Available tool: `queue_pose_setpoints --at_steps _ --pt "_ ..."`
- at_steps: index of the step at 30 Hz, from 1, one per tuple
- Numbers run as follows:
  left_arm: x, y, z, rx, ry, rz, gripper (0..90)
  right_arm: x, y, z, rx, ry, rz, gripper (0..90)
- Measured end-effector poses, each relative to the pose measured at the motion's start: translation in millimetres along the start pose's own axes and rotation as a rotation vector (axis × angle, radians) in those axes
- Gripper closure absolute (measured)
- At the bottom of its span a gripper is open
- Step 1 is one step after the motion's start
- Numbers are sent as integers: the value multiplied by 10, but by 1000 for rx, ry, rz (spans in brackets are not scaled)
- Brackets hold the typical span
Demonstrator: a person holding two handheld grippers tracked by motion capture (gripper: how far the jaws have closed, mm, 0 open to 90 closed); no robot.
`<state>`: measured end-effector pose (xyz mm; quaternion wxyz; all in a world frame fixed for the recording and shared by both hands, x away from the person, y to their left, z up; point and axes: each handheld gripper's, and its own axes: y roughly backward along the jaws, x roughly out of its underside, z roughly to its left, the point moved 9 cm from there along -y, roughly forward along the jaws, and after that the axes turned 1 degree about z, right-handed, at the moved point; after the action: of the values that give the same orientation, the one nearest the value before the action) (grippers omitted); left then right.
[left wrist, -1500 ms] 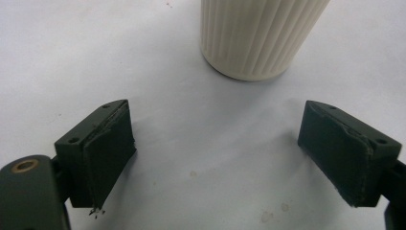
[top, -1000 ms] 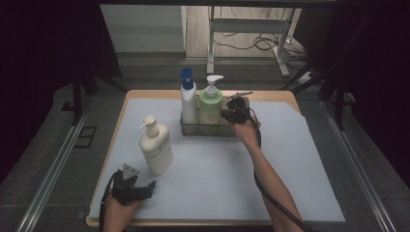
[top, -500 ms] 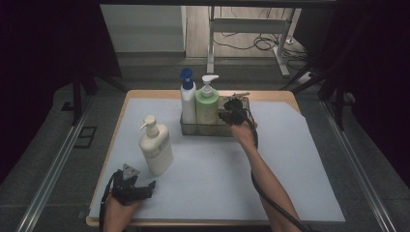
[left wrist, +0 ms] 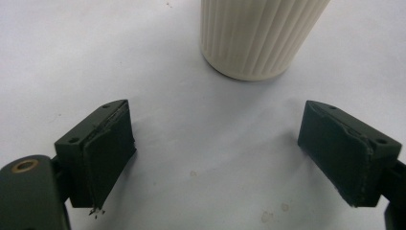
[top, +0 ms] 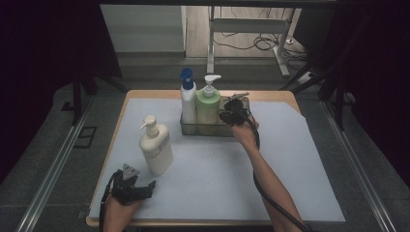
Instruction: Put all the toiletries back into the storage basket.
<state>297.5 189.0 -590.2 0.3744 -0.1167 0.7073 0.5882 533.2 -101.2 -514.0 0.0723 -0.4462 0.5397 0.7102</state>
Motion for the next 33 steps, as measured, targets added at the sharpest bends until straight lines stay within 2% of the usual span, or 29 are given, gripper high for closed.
queue_pose_setpoints --at_steps 7,12,20,26,33 --pt "-1 -1 -3 1 3 -1 119 0 116 -92 18 -2 -5 660" --pt "0 0 0 0 0 0 119 -2 219 -150 19 -6 -23 532" --pt "0 0 0 0 0 -1 119 -10 365 -121 -5 20 -51 369" --pt "0 -1 -2 1 1 -2 119 12 431 -69 -25 41 -58 310" --pt "0 -1 -1 1 1 -1 118 40 517 -11 -48 55 -64 283"
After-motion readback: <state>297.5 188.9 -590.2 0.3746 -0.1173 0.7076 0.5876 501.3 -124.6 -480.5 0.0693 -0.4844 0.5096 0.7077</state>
